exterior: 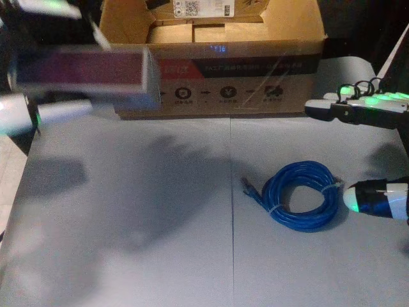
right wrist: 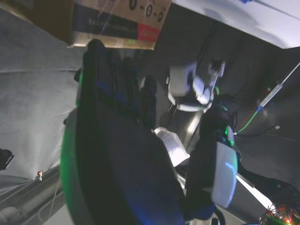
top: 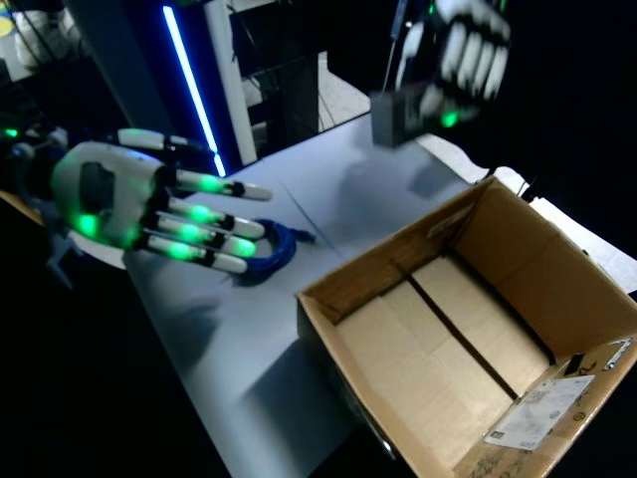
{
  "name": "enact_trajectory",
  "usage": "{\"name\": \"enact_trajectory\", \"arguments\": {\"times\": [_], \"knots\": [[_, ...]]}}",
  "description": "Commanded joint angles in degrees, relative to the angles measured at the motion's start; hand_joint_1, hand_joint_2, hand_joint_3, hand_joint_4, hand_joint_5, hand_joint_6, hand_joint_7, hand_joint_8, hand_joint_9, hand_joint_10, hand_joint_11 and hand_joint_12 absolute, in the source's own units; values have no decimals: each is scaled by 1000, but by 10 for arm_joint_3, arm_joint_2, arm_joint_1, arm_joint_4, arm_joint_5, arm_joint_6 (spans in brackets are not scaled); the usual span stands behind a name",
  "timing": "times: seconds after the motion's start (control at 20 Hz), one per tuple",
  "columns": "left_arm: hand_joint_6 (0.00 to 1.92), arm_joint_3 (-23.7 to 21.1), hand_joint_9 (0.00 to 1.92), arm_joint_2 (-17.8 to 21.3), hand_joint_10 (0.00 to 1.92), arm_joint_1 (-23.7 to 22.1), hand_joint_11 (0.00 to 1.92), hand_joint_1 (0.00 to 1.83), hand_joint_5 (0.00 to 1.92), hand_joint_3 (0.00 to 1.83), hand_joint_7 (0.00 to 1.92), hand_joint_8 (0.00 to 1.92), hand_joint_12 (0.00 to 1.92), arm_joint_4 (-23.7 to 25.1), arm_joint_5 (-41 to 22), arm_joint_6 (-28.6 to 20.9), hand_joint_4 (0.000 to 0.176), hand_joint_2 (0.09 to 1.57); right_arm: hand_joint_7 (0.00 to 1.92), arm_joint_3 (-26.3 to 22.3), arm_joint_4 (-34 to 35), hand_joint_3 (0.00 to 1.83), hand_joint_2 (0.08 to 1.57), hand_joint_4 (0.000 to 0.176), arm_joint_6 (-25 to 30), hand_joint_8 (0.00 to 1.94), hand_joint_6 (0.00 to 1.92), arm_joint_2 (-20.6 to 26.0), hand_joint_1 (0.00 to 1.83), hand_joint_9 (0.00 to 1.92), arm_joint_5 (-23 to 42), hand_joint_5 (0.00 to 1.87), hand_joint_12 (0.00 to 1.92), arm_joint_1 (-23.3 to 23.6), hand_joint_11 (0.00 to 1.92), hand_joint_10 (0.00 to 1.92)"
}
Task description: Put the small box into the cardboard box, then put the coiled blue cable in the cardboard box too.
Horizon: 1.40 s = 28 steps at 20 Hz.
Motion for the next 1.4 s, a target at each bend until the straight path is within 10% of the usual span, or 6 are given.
{"name": "enact_trajectory", "arguments": {"times": [0.0, 0.5, 1.0, 1.05, 1.2, 1.35], "knots": [[1172, 3, 765, 2, 1310, -22, 599, 1348, 930, 0, 793, 1168, 1441, -24, -77, 20, 0, 1168, 184, 2, 6, 1, 1122, 176, 3, 0, 1, 1, 567, 99, 69, 229, 0, 5, 0, 2], [971, 150, 1016, -164, 698, -278, 778, 1221, 943, 0, 1006, 1035, 1378, -43, 170, 89, 1, 1118, 168, 16, -6, 0, 1164, 176, 4, 5, 12, -12, 581, 43, 77, 236, 0, 5, 0, 3], [1141, 243, 991, -254, 495, -299, 733, 1191, 874, 0, 924, 1086, 1330, -88, 255, 89, 39, 1154, 190, 37, -20, 9, 1179, 143, 40, 4, 2, -35, 569, 68, 95, 247, 0, 5, 0, 2], [508, 246, 890, -254, 386, -299, 638, 1061, 723, 0, 761, 555, 1307, -88, 259, 89, 21, 1054, 196, 38, -20, 6, 1181, 135, 41, 5, 3, -37, 582, 76, 95, 253, 0, 5, 0, 5], [0, 247, 344, -254, 0, -305, 38, 785, 348, 0, 341, 0, 722, -86, 261, 89, 152, 932, 208, 38, -20, 4, 1188, 147, 42, 5, 7, -39, 590, 88, 95, 275, 0, 5, 0, 5], [0, 239, 239, -243, 3, -308, 0, 718, 261, 0, 251, 1, 587, -80, 252, 89, 149, 897, 229, 38, -20, 0, 1179, 145, 44, 9, 6, -39, 621, 112, 95, 284, 0, 5, 0, 12]]}}
